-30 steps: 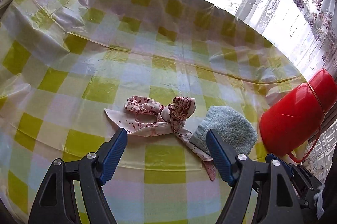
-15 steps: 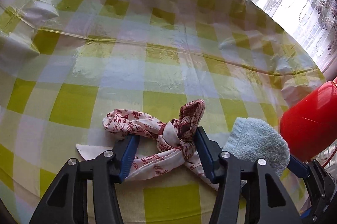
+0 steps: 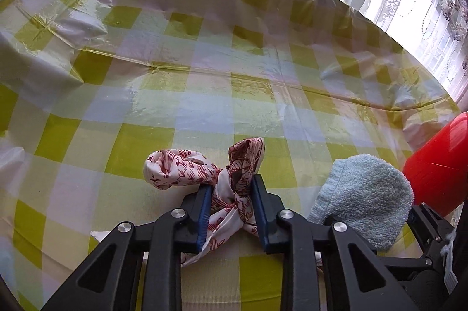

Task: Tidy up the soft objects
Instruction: 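Grasp the floral cloth with the left gripper while the right gripper grasps the blue towel, then carry the floral cloth and blue towel with both grippers over the box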

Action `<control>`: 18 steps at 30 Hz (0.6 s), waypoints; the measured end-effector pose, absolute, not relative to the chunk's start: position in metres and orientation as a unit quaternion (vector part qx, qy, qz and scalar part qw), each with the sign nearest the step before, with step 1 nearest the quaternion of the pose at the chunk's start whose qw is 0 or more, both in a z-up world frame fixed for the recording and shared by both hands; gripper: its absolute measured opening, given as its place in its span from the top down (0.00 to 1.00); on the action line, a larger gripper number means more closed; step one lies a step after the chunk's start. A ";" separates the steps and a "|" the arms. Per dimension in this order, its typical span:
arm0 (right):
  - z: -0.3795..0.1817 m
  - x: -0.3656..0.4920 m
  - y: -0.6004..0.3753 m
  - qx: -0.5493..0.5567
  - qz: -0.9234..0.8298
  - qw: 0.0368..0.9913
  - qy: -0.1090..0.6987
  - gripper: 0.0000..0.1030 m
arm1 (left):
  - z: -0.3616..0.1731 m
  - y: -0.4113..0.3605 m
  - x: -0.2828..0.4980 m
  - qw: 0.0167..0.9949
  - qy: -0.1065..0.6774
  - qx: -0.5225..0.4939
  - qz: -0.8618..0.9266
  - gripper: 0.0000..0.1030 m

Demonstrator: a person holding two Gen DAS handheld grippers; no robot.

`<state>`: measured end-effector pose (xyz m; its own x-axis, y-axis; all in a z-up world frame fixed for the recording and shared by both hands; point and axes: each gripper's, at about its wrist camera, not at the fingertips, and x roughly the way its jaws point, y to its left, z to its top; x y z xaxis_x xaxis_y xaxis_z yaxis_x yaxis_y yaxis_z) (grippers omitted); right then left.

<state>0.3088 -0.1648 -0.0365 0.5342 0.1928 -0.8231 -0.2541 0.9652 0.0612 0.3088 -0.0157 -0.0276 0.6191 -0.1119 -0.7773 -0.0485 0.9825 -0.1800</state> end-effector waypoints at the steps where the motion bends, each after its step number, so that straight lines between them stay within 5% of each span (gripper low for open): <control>1: -0.037 0.308 -0.165 -0.033 0.127 0.876 0.464 0.22 | -0.028 -0.016 0.307 0.895 0.436 -0.093 -0.018 0.73; 10: -0.027 0.294 -0.163 -0.025 0.138 0.881 0.451 0.70 | -0.025 -0.020 0.287 0.897 0.432 -0.093 -0.021 0.74; 18: -0.020 0.270 -0.166 -0.023 0.133 0.882 0.452 0.76 | -0.019 -0.033 0.257 0.898 0.430 -0.086 -0.030 0.74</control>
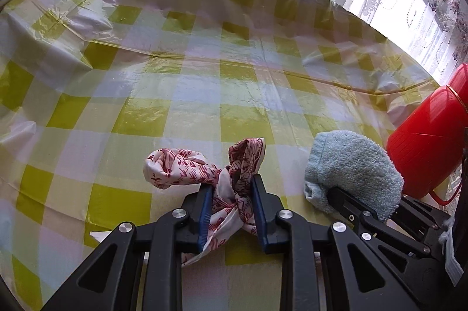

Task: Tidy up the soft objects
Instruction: 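Carry the floral cloth and blue towel with both grippers over the box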

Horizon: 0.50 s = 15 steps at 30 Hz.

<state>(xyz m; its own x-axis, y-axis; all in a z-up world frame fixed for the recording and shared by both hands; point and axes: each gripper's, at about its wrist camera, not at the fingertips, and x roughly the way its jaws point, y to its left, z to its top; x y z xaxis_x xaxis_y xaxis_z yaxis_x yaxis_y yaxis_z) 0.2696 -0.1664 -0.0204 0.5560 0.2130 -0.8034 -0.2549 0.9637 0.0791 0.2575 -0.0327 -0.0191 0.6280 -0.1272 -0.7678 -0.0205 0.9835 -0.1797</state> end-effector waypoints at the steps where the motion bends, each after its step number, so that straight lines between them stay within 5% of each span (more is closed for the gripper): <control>1: -0.019 0.267 -0.167 -0.023 0.132 0.882 0.452 0.76 | -0.017 -0.034 0.255 0.899 0.428 -0.086 -0.031 0.74; 15: 0.008 0.214 -0.193 -0.016 0.102 0.894 0.436 0.76 | 0.012 -0.057 0.203 0.912 0.402 -0.069 -0.040 0.74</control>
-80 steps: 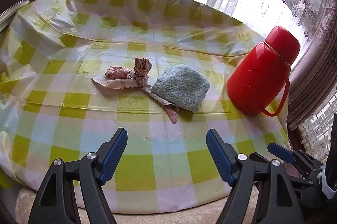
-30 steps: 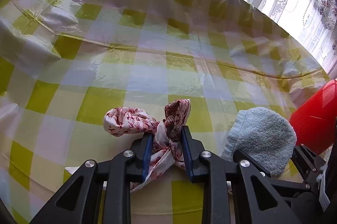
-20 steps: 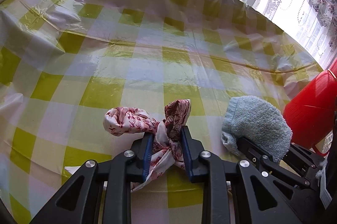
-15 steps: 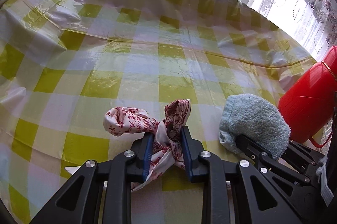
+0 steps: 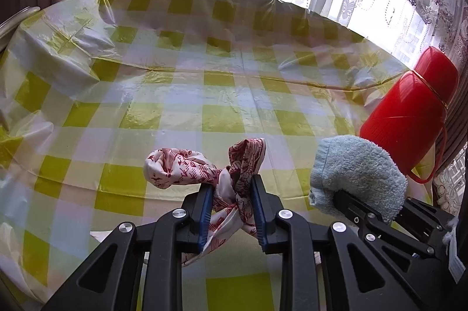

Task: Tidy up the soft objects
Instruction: 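Carry the floral cloth and blue towel with both grippers over the box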

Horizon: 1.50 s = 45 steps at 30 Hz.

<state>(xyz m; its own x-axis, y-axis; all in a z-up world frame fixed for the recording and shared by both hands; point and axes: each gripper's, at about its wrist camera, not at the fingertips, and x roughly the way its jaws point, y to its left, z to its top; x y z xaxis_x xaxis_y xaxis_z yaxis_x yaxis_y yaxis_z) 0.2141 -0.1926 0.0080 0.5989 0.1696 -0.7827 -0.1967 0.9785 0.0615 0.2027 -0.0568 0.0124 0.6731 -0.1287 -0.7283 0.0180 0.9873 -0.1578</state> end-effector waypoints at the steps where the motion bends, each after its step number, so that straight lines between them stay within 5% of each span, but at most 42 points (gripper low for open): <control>1: 0.010 0.210 -0.195 -0.015 0.101 0.894 0.435 0.76 | 0.014 -0.057 0.198 0.912 0.401 -0.070 -0.042 0.74; 24: 0.050 0.093 -0.299 0.010 0.042 0.904 0.426 0.76 | 0.054 -0.127 0.093 0.913 0.385 -0.054 -0.127 0.74; 45: 0.060 -0.024 -0.486 0.076 -0.139 0.889 0.431 0.76 | 0.066 -0.305 0.008 0.846 0.405 0.007 -0.348 0.74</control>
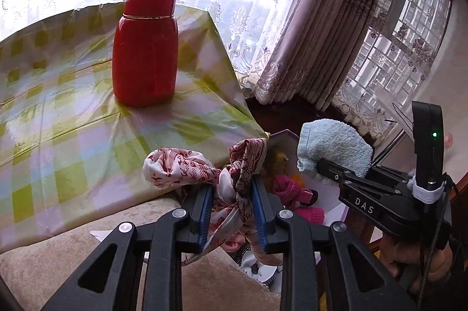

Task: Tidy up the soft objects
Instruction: 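Carry the floral cloth and blue towel with both grippers over the box, then open both grippers to drop the cloth and towel into the box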

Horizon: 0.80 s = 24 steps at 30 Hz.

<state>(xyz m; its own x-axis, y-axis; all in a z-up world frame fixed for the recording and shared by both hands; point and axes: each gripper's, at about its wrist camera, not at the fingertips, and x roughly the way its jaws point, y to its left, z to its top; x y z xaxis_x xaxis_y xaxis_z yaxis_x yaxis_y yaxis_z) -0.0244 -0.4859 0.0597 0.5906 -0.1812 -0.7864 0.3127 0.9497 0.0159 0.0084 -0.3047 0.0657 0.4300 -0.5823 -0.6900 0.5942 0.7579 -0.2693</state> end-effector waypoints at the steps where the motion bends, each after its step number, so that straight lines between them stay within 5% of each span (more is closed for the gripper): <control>1: 0.060 -0.028 -0.491 0.080 -0.146 0.888 0.430 0.75 | 0.064 -0.311 0.006 0.839 0.408 0.008 -0.359 0.74; 4: 0.060 -0.038 -0.504 0.089 -0.162 0.882 0.432 0.68 | 0.058 -0.326 0.001 0.815 0.424 0.012 -0.394 0.59; 6: 0.059 -0.043 -0.511 0.093 -0.169 0.879 0.436 0.58 | 0.056 -0.327 -0.002 0.815 0.427 0.017 -0.391 0.34; 10: 0.062 -0.052 -0.514 0.097 -0.188 0.875 0.435 0.33 | 0.052 -0.322 -0.006 0.815 0.442 0.019 -0.374 0.33; 14: 0.061 -0.070 -0.504 0.111 -0.197 0.868 0.443 0.31 | 0.043 -0.308 -0.017 0.806 0.480 0.023 -0.345 0.29; 17: 0.056 -0.086 -0.488 0.102 -0.200 0.864 0.450 0.29 | 0.034 -0.298 -0.028 0.802 0.501 0.036 -0.323 0.15; 24: 0.037 -0.096 -0.482 0.103 -0.212 0.854 0.465 0.28 | 0.026 -0.302 -0.036 0.801 0.507 0.062 -0.314 0.10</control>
<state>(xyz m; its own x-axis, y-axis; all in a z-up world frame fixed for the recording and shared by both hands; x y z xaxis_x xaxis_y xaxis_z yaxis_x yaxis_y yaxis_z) -0.0964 -0.4817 0.0371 0.4786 -0.2654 -0.8369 0.4571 0.8892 -0.0206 -0.0356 -0.3017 0.0256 0.2902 -0.4394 -0.8501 0.5650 0.7957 -0.2183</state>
